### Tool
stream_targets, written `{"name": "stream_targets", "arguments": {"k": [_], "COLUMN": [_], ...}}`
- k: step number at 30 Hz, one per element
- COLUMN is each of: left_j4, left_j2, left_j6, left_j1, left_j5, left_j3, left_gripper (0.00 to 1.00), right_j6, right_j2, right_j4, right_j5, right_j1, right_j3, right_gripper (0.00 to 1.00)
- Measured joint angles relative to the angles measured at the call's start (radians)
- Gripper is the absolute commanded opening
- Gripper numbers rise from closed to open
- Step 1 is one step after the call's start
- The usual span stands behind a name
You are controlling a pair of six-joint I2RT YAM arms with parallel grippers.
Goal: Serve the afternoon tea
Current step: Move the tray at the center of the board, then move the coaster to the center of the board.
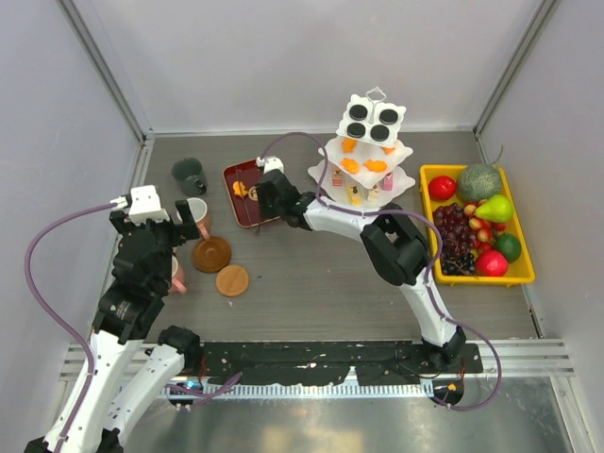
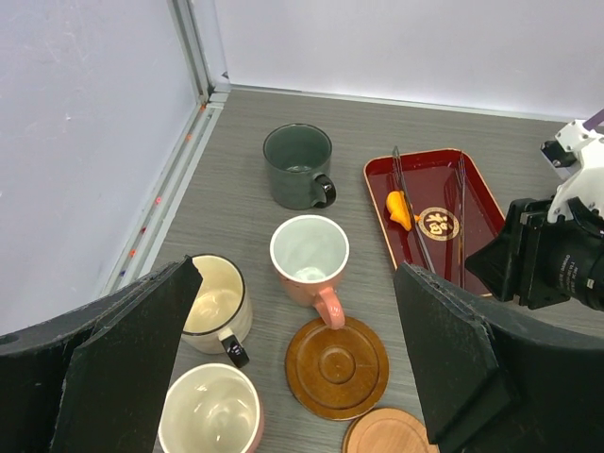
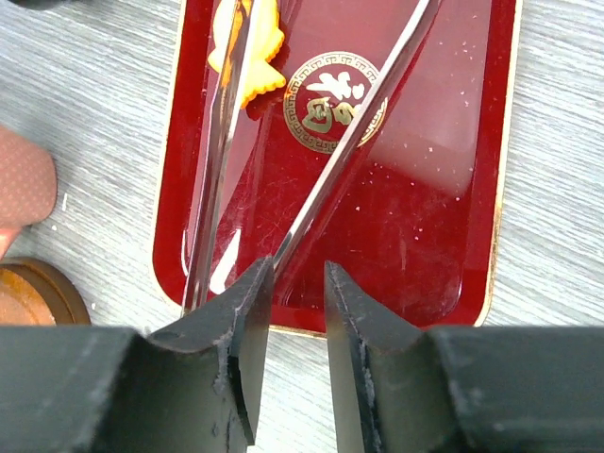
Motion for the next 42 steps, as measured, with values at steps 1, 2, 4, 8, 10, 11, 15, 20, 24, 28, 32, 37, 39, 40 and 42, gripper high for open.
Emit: {"name": "stream_targets", "arguments": {"k": [1, 2, 4, 8, 10, 11, 15, 20, 24, 28, 32, 37, 39, 40, 42], "left_j4": [0.001, 0.001, 0.002, 0.003, 0.003, 0.003, 0.003, 0.003, 0.004, 0.005, 0.005, 0.016, 0.019, 0.02, 0.02], "left_j2": [0.0, 0.0, 0.0, 0.0, 0.0, 0.0, -0.006, -0.011, -0.014, -0.019, -0.021, -0.026, -0.026, -0.026, -0.026], "left_j6": [0.0, 0.0, 0.0, 0.0, 0.0, 0.0, 0.0, 0.0, 0.0, 0.0, 0.0, 0.0, 0.0, 0.0, 0.0], "left_j1": [0.0, 0.0, 0.0, 0.0, 0.0, 0.0, 0.0, 0.0, 0.0, 0.0, 0.0, 0.0, 0.0, 0.0, 0.0], "left_j5": [0.0, 0.0, 0.0, 0.0, 0.0, 0.0, 0.0, 0.0, -0.001, -0.008, -0.011, -0.018, -0.018, -0.018, -0.018], "left_j3": [0.0, 0.0, 0.0, 0.0, 0.0, 0.0, 0.0, 0.0, -0.001, -0.006, -0.007, -0.012, -0.013, -0.014, -0.014], "left_gripper": [0.96, 0.97, 0.97, 0.97, 0.97, 0.96, 0.97, 0.97, 0.97, 0.97, 0.97, 0.97, 0.97, 0.97, 0.97], "right_j6": [-0.008, -0.018, -0.039, -0.079, -0.094, -0.099, -0.116, -0.129, -0.138, -0.135, -0.11, -0.061, -0.04, -0.032, -0.015], "right_j2": [-0.003, -0.01, -0.044, -0.192, -0.297, -0.35, -0.499, -0.526, -0.45, -0.352, -0.248, -0.157, -0.142, -0.138, -0.136], "right_j4": [-0.005, -0.009, -0.018, -0.056, -0.073, -0.079, -0.078, -0.066, -0.063, -0.053, -0.051, -0.045, -0.046, -0.051, -0.064], "right_j5": [0.001, 0.002, 0.011, 0.035, 0.049, 0.056, 0.08, 0.082, 0.075, 0.072, 0.075, 0.075, 0.076, 0.08, 0.087], "right_j1": [0.001, 0.002, 0.002, 0.002, 0.002, 0.003, 0.023, 0.145, 0.266, 0.353, 0.373, 0.368, 0.365, 0.364, 0.363], "right_j3": [0.005, 0.005, -0.018, -0.124, -0.184, -0.212, -0.307, -0.411, -0.439, -0.417, -0.335, -0.245, -0.238, -0.238, -0.241], "right_gripper": [0.38, 0.41, 0.43, 0.47, 0.48, 0.48, 0.58, 0.74, 0.76, 0.74, 0.71, 0.64, 0.59, 0.56, 0.5]}}
